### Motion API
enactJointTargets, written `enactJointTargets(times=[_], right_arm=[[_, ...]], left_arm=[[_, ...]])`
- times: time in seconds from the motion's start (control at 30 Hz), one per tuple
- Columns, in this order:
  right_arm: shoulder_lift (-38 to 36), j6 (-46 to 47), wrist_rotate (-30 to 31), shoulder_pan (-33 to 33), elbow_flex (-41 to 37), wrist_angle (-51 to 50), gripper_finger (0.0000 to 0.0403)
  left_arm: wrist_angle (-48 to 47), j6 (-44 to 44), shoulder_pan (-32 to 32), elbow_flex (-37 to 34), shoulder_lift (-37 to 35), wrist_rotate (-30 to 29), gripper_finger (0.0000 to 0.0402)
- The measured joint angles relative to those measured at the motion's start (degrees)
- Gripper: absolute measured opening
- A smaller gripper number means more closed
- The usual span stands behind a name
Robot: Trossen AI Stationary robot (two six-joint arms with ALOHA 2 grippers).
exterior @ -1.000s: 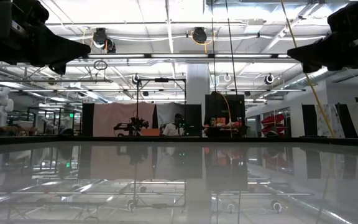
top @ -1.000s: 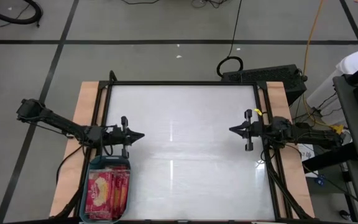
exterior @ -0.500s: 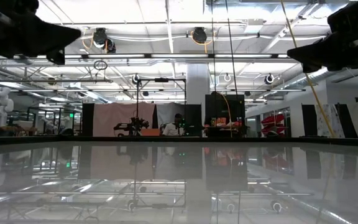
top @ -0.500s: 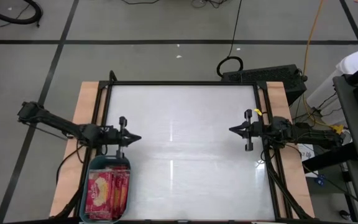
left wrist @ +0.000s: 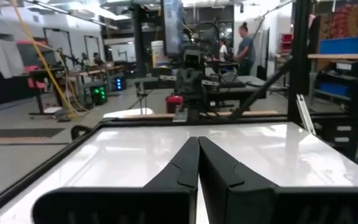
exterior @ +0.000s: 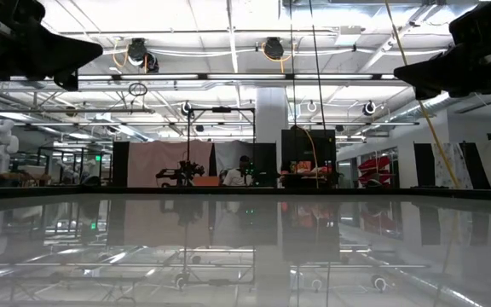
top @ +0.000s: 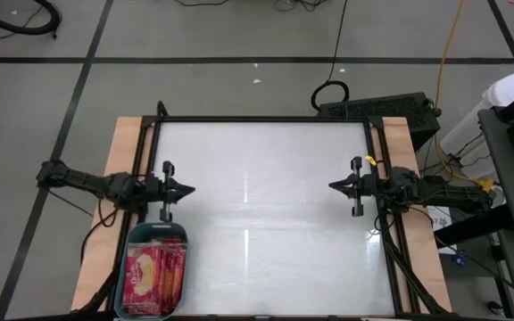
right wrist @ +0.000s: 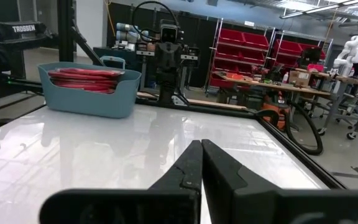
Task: Sort popcorn bags into baskets
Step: Return to Home Position
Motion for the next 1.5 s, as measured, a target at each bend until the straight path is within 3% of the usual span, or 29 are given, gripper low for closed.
enactJointTargets(times=[0.33,0.73,1.5], right_arm=[[0.0,0.0,0.0,0.0,0.0,0.0,0.0],[0.0,0.0,0.0,0.0,0.0,0.0,0.0],[0.0,0.0,0.0,0.0,0.0,0.0,0.0]], left_arm=[[-9.5,2.1,4.3,0.0,-9.9,0.1,0.001],[-11.6,1.7,9.5,0.0,-9.8,6.6,0.001],[-13.6,1.6,14.8,0.0,-9.4,6.2,0.001]])
